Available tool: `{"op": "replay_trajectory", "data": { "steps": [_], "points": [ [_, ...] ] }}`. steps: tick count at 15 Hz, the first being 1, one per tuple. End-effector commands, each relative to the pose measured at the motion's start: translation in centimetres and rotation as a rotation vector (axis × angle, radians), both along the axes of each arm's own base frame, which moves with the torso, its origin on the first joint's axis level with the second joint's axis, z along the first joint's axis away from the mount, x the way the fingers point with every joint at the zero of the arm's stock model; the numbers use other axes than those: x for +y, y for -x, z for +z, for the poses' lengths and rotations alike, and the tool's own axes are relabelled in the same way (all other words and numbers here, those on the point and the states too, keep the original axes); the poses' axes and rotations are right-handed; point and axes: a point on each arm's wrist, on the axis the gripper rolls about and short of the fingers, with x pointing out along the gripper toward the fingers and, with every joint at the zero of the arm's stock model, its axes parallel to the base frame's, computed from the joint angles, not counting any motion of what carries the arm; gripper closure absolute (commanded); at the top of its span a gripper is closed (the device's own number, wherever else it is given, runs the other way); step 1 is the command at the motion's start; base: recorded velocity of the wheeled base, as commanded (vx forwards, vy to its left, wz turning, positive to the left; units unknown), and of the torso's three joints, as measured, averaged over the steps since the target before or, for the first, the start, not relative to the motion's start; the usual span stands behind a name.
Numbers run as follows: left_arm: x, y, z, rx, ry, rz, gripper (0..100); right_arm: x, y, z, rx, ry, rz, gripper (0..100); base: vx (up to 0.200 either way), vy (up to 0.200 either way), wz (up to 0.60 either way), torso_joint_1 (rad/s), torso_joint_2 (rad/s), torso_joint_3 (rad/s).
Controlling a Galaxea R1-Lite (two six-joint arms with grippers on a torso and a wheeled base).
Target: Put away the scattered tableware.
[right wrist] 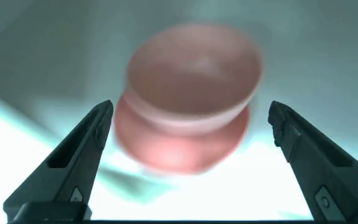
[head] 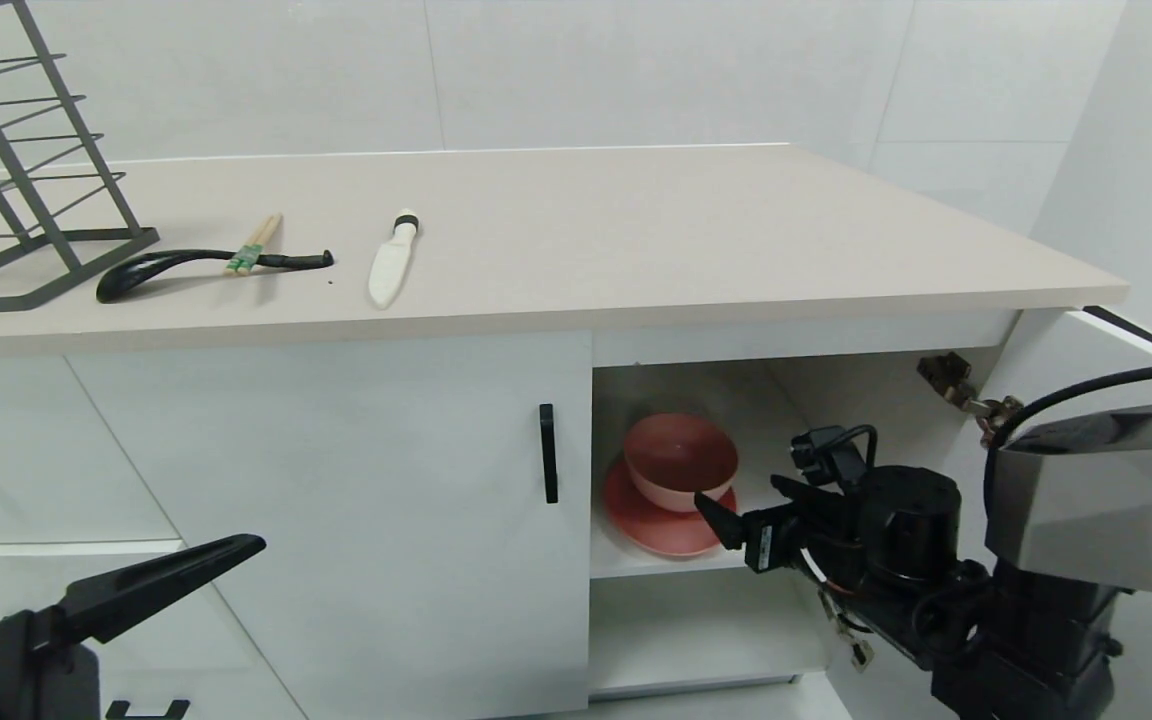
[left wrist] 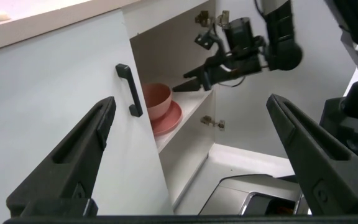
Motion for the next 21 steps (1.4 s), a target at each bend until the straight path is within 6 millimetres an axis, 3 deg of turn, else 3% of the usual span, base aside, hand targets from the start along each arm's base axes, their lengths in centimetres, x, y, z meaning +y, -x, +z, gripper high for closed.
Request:
{"op": "replay_trajectory", "data": {
  "steps": [1, 3, 7, 10, 13, 15, 21],
  "points": [
    [0.0, -0.1, 0.0, 0.003, -0.002, 0.0, 0, -0.8, 2.0, 1.6, -0.004, 0.002, -0.003, 0, 0.0, 0.0, 0.0, 0.0, 0.0, 0.0],
    [-0.1, -0.1, 0.0, 0.005, -0.001, 0.0, 0, -1.6, 3.4, 2.0, 0.017, 0.015, -0.004, 0, 0.0, 0.0, 0.0, 0.0, 0.0, 0.0],
    [0.0, -0.2, 0.2, -0.002, 0.005, 0.018, 0, -4.3, 8.2, 5.8, -0.036, -0.012, -0.007, 0, 0.0, 0.0, 0.0, 0.0, 0.0, 0.0],
    [0.8, 0.0, 0.5, -0.028, 0.027, 0.078, 0, -5.4, 9.5, 8.8, -0.178, -0.05, -0.164, 0, 0.0, 0.0, 0.0, 0.0, 0.0, 0.0],
    [1.0, 0.1, 0.1, -0.016, 0.02, 0.092, 0, -6.3, 10.3, 10.7, -0.262, -0.094, -0.197, 0, 0.0, 0.0, 0.0, 0.0, 0.0, 0.0],
    [1.6, 0.6, -0.2, -0.014, 0.022, 0.12, 0, -7.3, 11.9, 12.7, -0.363, -0.099, -0.185, 0, 0.0, 0.0, 0.0, 0.0, 0.0, 0.0],
    [3.2, 1.7, -0.6, 0.038, 0.083, 0.245, 0, -10.1, 15.9, 13.7, -0.367, 0.021, -0.186, 0, 0.0, 0.0, 0.0, 0.0, 0.0, 0.0]
  ]
}}
